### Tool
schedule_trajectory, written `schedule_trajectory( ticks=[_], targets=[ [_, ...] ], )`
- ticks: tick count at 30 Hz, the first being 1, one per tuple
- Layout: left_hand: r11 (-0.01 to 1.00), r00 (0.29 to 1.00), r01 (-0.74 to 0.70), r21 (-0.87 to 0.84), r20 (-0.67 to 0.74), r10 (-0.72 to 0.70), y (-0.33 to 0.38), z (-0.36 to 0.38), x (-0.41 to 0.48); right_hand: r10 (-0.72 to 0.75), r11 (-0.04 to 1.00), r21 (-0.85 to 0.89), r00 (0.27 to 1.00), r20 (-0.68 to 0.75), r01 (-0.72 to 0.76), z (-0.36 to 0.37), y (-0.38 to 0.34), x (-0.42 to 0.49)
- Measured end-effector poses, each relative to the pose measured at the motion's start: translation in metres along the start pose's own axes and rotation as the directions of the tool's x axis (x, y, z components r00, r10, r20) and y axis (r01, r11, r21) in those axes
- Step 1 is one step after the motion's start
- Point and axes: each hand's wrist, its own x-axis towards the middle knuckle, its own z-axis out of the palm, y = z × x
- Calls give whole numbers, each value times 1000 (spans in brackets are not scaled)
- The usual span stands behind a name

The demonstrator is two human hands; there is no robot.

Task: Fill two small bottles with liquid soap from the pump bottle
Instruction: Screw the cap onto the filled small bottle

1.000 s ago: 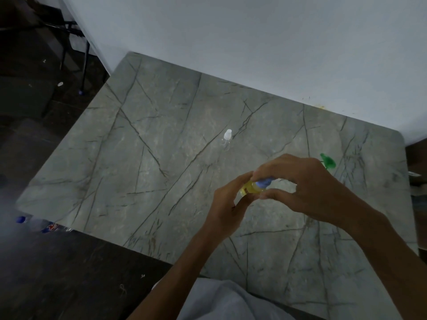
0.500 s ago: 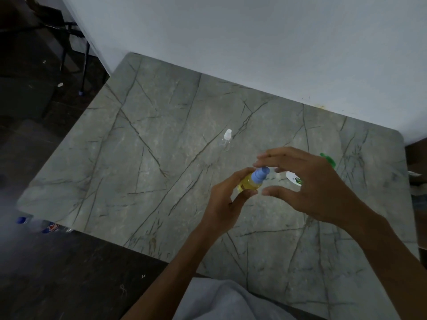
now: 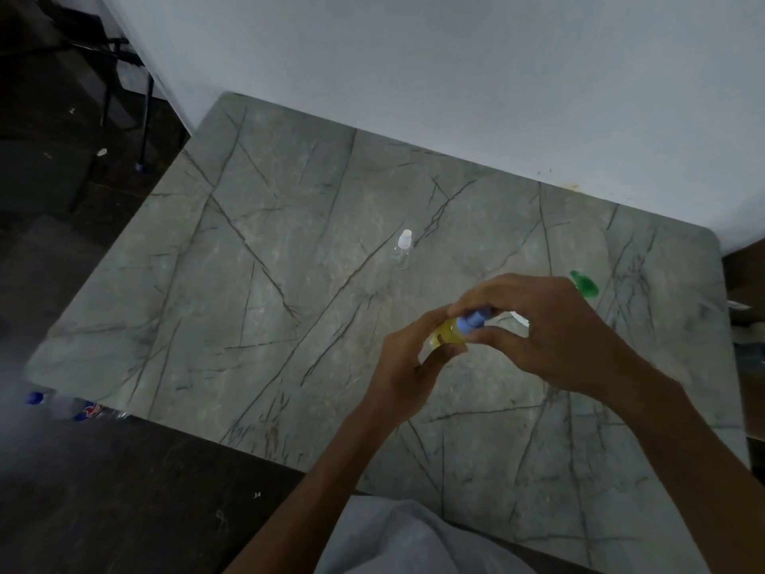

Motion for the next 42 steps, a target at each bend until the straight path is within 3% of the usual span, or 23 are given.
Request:
schedule_trajectory(
  ticks=[5, 9, 12, 16, 19, 22, 24, 29, 34, 38, 42],
  targets=[
    [1000, 1000, 0, -7, -2, 0, 3, 1, -2, 107, 982, -151, 994, -23, -110, 4, -3, 3],
    [1000, 1000, 19, -6, -4, -19, -1, 1, -2, 65, 998, 15, 995, 80, -66, 2, -5, -1],
    [1000, 1000, 9, 8, 15, -9, 1, 1, -1, 19, 999, -35, 999, 34, -18, 3, -1, 0],
    [1000, 1000, 12, -21, 13, -12, 6, 1, -2, 89, 979, -178, 995, -45, -95, 8, -1, 1],
    [1000, 1000, 1, -26, 3, -1, 5, 1, -4, 160, 986, -50, 987, -27, -161, 7, -6, -2],
    [1000, 1000, 7, -18, -7, -7, 3, 1, -3, 118, 990, 73, 992, 38, -121, 3, -6, -3],
    [1000, 1000, 3, -5, -6, -3, 3, 1, -2, 86, 995, 48, 996, -1, -86, 3, -4, -3],
    [1000, 1000, -4, -23, -3, 4, 9, 2, -1, 165, 971, -156, 980, -109, -181, 11, -4, 0],
    [1000, 1000, 15, -11, -3, -15, 5, 3, -2, 165, 984, 64, 985, 55, -168, 11, -6, -6],
    [1000, 1000, 12, 9, 7, -12, 4, 3, -3, 139, 989, -30, 988, -69, -142, 11, 2, -8],
    [999, 999, 48, -24, 14, -48, 4, 2, -6, 134, 981, -135, 989, -69, -142, 18, -2, -7]
  ],
)
